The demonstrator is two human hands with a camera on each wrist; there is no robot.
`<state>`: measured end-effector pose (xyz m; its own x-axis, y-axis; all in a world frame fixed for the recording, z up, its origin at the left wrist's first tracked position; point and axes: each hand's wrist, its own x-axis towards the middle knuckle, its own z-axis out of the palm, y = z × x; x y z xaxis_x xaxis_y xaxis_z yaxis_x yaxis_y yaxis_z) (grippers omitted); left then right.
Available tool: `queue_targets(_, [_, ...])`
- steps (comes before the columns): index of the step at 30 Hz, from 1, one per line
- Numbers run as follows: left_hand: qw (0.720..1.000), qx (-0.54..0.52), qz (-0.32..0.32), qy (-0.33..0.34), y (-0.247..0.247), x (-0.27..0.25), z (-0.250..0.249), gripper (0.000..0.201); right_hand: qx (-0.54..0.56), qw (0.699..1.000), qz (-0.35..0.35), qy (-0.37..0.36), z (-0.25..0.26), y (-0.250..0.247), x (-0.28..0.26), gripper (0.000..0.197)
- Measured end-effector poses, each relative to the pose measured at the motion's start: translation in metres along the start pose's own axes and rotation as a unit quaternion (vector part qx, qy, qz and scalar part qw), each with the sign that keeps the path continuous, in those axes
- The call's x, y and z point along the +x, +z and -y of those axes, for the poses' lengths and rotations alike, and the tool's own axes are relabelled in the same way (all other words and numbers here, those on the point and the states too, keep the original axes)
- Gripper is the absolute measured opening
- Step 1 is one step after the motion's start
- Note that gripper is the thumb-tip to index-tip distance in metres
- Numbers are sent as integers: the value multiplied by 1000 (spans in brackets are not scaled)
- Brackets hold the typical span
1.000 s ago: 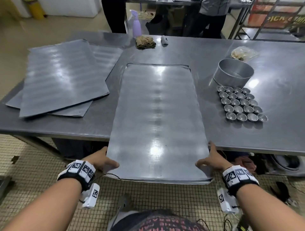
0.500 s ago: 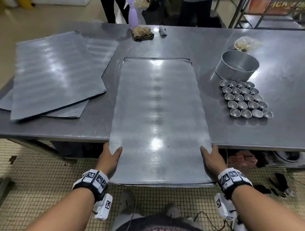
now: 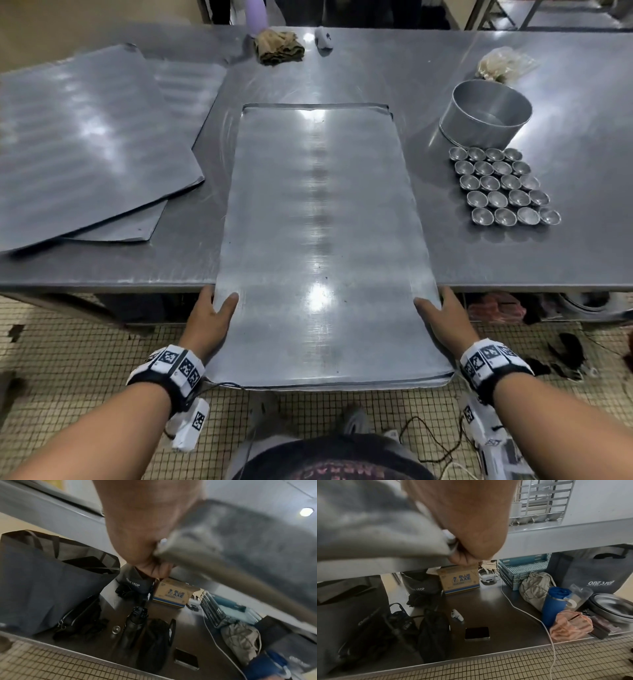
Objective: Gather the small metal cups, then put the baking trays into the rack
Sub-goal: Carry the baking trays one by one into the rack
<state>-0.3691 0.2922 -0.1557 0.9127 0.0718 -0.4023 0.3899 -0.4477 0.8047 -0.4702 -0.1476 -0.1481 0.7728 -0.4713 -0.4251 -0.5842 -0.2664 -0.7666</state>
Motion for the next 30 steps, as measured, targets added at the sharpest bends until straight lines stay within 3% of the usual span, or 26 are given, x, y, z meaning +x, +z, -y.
queue_targets(4, [999, -13, -24, 20, 3, -13, -11, 32, -16, 999, -32, -29, -1, -6, -1, 48])
queue_targets(17, [987, -41, -122, 94, 0, -38, -45, 34, -45, 986, -63, -145, 37, -46, 15, 30])
queue_targets(20, [980, -64, -158, 103, -17, -43, -60, 41, -48, 979, -66, -185, 76, -47, 11, 33])
queue_targets(25, [959, -62, -239, 142, -74, -56, -106, 24, -25, 967, -34, -251, 166, -34, 17, 44])
queue_targets(28, [942, -63, -293, 151, -127, -63, -124, 23, -3, 953, -31, -303, 230, -8, 18, 66])
queue_targets(30, [928, -70, -330, 158, -165, -72, -134, 28, 10, 940, -10, -342, 277, 12, 4, 40])
